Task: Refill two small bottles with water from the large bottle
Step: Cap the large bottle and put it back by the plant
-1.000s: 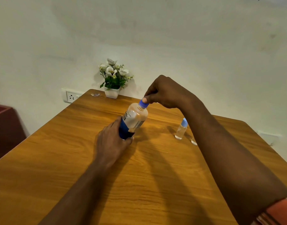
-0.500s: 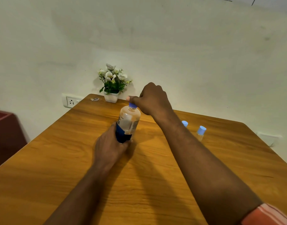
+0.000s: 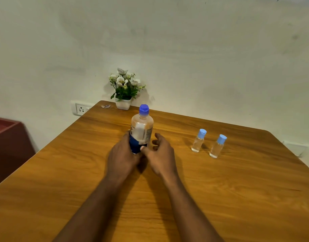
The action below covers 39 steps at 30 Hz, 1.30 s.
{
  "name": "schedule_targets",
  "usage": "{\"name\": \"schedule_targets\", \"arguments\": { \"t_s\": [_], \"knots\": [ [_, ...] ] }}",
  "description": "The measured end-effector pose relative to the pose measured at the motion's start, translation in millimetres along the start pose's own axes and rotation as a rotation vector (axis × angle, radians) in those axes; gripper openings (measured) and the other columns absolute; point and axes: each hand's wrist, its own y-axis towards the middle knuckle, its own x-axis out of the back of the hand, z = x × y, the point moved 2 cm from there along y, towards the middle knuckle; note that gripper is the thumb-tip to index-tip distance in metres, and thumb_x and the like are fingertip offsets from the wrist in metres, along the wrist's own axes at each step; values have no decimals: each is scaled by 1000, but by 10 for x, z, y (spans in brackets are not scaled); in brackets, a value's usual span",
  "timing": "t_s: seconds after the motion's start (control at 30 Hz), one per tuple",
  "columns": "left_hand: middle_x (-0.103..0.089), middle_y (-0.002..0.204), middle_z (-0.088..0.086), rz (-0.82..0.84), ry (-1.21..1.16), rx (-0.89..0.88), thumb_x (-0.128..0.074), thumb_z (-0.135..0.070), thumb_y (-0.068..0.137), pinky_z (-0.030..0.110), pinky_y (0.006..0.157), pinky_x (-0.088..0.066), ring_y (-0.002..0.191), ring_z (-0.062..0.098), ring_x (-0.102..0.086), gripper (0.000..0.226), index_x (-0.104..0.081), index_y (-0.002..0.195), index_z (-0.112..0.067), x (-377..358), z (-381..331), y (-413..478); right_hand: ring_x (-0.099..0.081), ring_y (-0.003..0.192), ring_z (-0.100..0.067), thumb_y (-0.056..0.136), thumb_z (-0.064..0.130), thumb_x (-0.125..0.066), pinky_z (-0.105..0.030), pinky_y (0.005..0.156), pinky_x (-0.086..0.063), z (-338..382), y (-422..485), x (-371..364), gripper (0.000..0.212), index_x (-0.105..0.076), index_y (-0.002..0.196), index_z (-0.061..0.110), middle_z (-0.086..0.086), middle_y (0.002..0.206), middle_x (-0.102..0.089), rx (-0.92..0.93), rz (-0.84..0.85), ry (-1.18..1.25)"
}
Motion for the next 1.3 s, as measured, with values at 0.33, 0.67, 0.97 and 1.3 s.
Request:
{"name": "schedule_targets", "arguments": {
  "t_s": [0.33, 0.67, 0.97, 1.3],
  "knots": [
    [-59, 129, 7, 142, 19, -42, -68, -18, 81, 44, 91, -51, 108, 24, -61, 101, 4, 151, -24, -82, 37, 22, -56, 122, -14, 74, 23, -80, -26, 93, -50, -101, 28, -223, 74, -42, 137, 29, 9, 135, -57, 77, -103, 19],
    [-42, 147, 1, 82, 110, -96, -62, -28, 88, 36, 110, -34, 134, 18, -38, 69, -27, 147, -22, -188, 107, 311, -58, 121, -18, 68, 34, -85, -34, 95, -52, -171, 437, -133, 77, -45, 133, 26, 4, 131, -60, 60, -240, 27],
    [-53, 136, 5, -20, 165, -33, -54, -21, 93, 39, 104, -40, 124, 19, -49, 52, -39, 142, -16, -441, 94, 1016, -60, 118, -23, 69, 32, -85, -34, 91, -52, -140, 1305, -422, 73, -47, 130, 22, 0, 128, -62, 58, -305, 21],
    [-62, 113, 8, -86, 334, -27, -52, -22, 89, 44, 91, -47, 104, 25, -57, 30, -54, 119, -15, -590, 363, 1946, -62, 110, -27, 68, 38, -84, -37, 85, -56, 5, 2296, -818, 70, -50, 126, 18, -5, 122, -65, 103, -288, -26]
  ]
}}
